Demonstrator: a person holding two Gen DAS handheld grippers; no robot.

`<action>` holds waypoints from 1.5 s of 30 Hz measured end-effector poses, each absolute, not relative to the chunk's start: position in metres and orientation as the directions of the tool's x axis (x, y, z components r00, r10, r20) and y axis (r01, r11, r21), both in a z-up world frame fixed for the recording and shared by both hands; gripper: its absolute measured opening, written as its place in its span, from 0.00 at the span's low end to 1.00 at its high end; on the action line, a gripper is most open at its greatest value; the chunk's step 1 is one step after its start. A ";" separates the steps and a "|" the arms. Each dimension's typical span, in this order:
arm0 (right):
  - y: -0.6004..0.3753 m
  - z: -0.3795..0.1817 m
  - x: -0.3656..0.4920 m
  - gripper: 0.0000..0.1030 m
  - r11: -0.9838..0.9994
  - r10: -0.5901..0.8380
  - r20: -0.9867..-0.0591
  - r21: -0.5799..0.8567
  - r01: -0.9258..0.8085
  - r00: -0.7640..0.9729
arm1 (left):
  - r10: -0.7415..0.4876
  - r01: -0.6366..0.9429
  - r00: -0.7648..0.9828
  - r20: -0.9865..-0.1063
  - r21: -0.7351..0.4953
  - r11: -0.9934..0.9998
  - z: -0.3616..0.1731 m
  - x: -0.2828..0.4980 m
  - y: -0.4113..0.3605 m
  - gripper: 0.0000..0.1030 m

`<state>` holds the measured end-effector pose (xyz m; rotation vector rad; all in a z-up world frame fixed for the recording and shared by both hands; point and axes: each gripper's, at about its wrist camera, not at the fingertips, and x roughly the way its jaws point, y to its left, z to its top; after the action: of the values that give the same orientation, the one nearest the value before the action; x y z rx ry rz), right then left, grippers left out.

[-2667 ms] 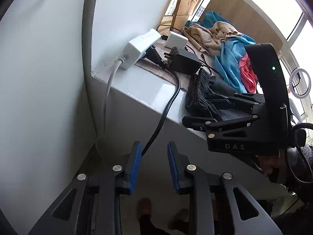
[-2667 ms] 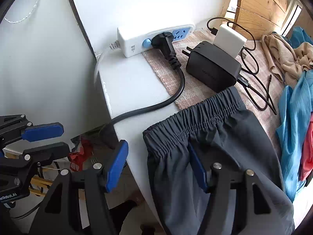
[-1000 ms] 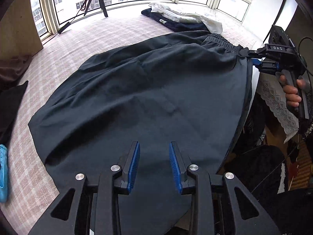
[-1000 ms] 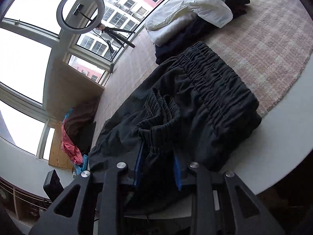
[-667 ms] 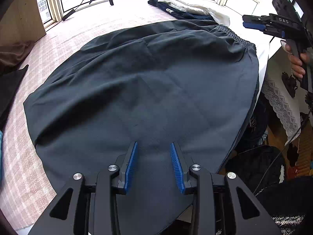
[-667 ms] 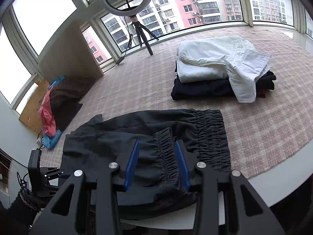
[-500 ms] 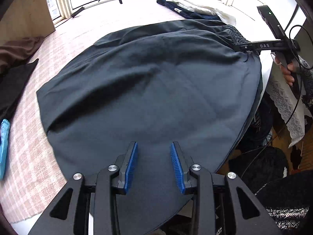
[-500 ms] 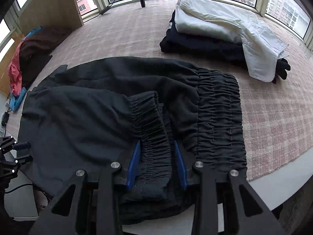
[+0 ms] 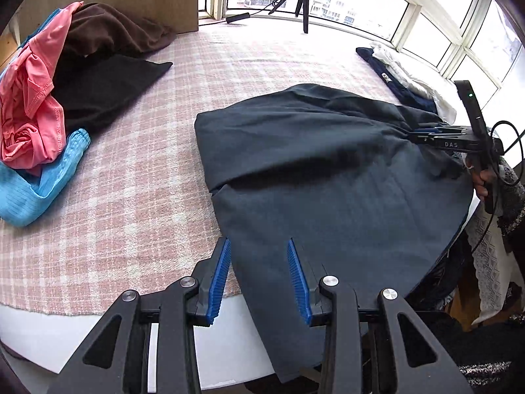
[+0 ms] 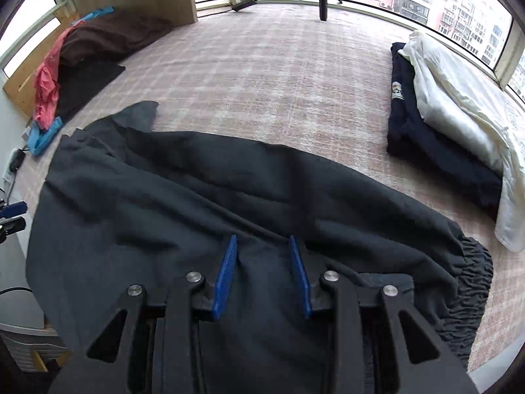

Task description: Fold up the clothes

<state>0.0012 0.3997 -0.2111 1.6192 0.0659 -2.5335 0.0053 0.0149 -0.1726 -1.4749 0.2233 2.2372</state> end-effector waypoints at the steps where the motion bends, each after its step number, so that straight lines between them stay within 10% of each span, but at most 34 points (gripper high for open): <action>1: 0.396 -0.201 0.001 0.28 -0.988 -0.116 -0.902 0.060 0.146 -0.416 | 0.277 -0.443 -0.328 -0.903 -0.112 -0.889 -0.174 0.005 0.014 0.33; 8: 0.265 -0.115 -0.050 0.30 -0.815 -0.478 -0.809 0.263 0.516 -0.342 | 0.307 -0.415 -0.321 -0.896 -0.159 -0.896 -0.180 0.029 0.006 0.35; 16: 0.105 -0.182 -0.107 0.30 -0.624 -0.422 -0.906 0.261 0.737 -0.036 | 0.360 -0.331 -0.323 -0.875 -0.252 -0.910 -0.193 0.052 -0.013 0.38; 24: 0.086 -0.204 -0.112 0.26 -0.573 -0.408 -0.908 0.336 0.747 0.096 | 0.397 -0.343 -0.315 -0.862 -0.287 -0.894 -0.198 0.063 -0.013 0.35; 25: 0.086 -0.204 -0.112 0.07 -0.572 -0.409 -0.907 0.341 0.746 0.101 | 0.400 -0.350 -0.315 -0.861 -0.286 -0.892 -0.198 0.063 -0.012 0.20; 29: 0.089 -0.191 -0.110 0.02 -0.559 -0.452 -0.889 0.346 0.754 0.072 | 0.398 -0.388 -0.321 -0.859 -0.264 -0.883 -0.197 0.069 -0.005 0.03; 45: 0.173 -0.149 -0.121 0.09 -0.743 -0.478 -0.854 0.269 0.613 -0.205 | 0.339 -0.359 -0.386 -0.858 -0.199 -0.912 -0.162 0.052 -0.031 0.23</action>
<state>-0.1214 0.1726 -0.1487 1.3521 0.1664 -2.0010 0.0521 -0.0306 -0.1618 -1.4268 0.0266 2.3147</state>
